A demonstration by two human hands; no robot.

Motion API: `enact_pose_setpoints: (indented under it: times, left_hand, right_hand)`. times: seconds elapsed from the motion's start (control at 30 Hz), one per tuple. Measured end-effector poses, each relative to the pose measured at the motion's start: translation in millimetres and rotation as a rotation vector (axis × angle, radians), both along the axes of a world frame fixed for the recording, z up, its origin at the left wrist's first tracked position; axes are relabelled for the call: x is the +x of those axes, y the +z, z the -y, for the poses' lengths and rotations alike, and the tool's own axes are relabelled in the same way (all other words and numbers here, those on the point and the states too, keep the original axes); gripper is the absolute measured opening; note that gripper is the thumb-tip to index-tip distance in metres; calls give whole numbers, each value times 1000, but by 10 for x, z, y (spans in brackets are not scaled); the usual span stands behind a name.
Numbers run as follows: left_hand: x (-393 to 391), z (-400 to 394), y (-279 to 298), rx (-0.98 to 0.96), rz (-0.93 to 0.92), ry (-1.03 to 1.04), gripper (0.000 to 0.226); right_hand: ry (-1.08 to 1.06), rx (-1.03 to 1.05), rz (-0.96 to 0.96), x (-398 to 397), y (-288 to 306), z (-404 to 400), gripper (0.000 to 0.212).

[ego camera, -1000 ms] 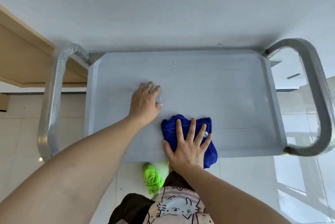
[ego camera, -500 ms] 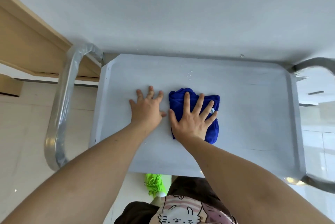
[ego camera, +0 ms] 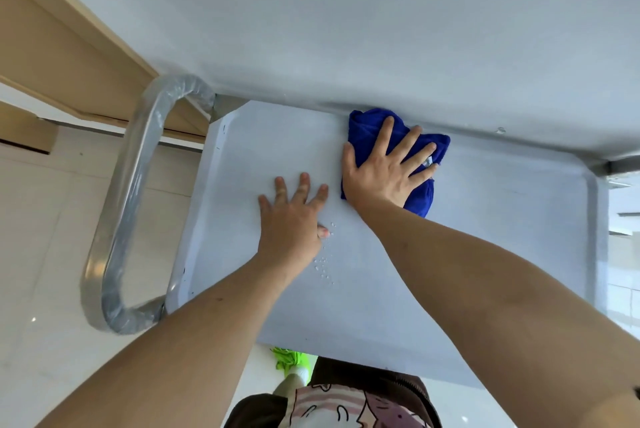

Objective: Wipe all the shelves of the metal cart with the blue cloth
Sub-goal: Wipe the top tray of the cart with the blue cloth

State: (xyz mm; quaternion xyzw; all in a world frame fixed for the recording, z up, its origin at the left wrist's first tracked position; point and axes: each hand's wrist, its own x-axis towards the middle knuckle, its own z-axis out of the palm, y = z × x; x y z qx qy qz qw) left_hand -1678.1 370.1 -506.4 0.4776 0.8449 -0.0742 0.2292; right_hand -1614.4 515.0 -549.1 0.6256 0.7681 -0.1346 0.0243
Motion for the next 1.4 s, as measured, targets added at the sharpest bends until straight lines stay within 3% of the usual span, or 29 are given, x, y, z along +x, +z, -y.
enact_pose_setpoints:
  times: [0.47,0.73,0.97,1.4]
  left_hand:
    - [-67,-37,86,-77,79,-11,74]
    - [-276,-12,237,-142,89,-155,73]
    - [-476,8,336,-200,187,-259,92]
    - [-366,141,251,-184,63,-270,106]
  right_hand:
    - [72,-9,-15,84,67,116,86]
    - [57,-34,4,219,61,629,87]
    - [20,-61,24,422,102,1274,85]
    - [-65,-133,46,689,206,2504,85]
